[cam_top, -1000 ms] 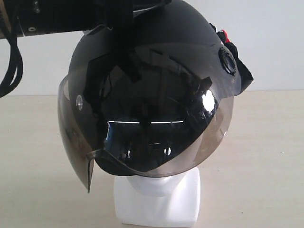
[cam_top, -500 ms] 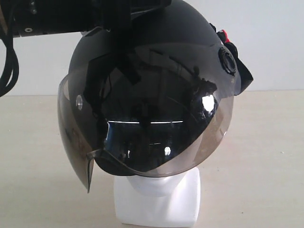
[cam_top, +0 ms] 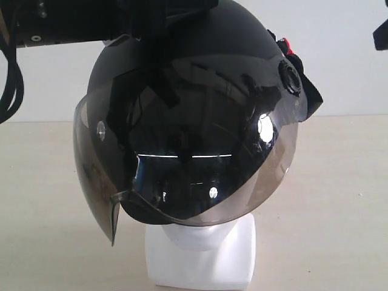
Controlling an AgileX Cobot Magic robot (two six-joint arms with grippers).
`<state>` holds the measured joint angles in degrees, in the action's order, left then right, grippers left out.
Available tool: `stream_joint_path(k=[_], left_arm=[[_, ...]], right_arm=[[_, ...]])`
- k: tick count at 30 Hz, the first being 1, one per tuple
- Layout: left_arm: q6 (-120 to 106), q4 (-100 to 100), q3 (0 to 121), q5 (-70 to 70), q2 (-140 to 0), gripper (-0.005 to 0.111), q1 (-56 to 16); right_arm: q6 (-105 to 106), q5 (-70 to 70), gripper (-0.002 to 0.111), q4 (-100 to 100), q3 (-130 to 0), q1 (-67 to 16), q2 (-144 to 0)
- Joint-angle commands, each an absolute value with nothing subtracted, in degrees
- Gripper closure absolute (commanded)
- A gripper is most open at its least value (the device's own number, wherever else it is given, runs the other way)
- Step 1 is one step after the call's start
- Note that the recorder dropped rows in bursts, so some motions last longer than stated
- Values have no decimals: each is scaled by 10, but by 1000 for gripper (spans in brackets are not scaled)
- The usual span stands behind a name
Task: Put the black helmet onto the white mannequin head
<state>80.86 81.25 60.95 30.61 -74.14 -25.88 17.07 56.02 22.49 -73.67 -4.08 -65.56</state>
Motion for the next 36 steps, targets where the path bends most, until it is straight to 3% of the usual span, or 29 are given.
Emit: stream_joint_path(k=[1,4,7,10,15,36], left_arm=[[814,821,607,300,-739,102,-259],[814,821,607,300,-739,102,-259],[814,821,607,300,-739,102,-259],[814,821,607,300,-739,102,-259],[814,821,607,300,-739,102,-259],[814,821,607,300,-739,102,-259]], right_arm=[[283,638,107,325,-747,-40,-654],[312,643,94,387,-747,-40,-654],[312,645,68,389,-747,-40,-654],[291,648,56,377,-747,-40,-654],[266,652,62,356,-747,-40,-675],[256,674,62,387,-747,-40,-743]])
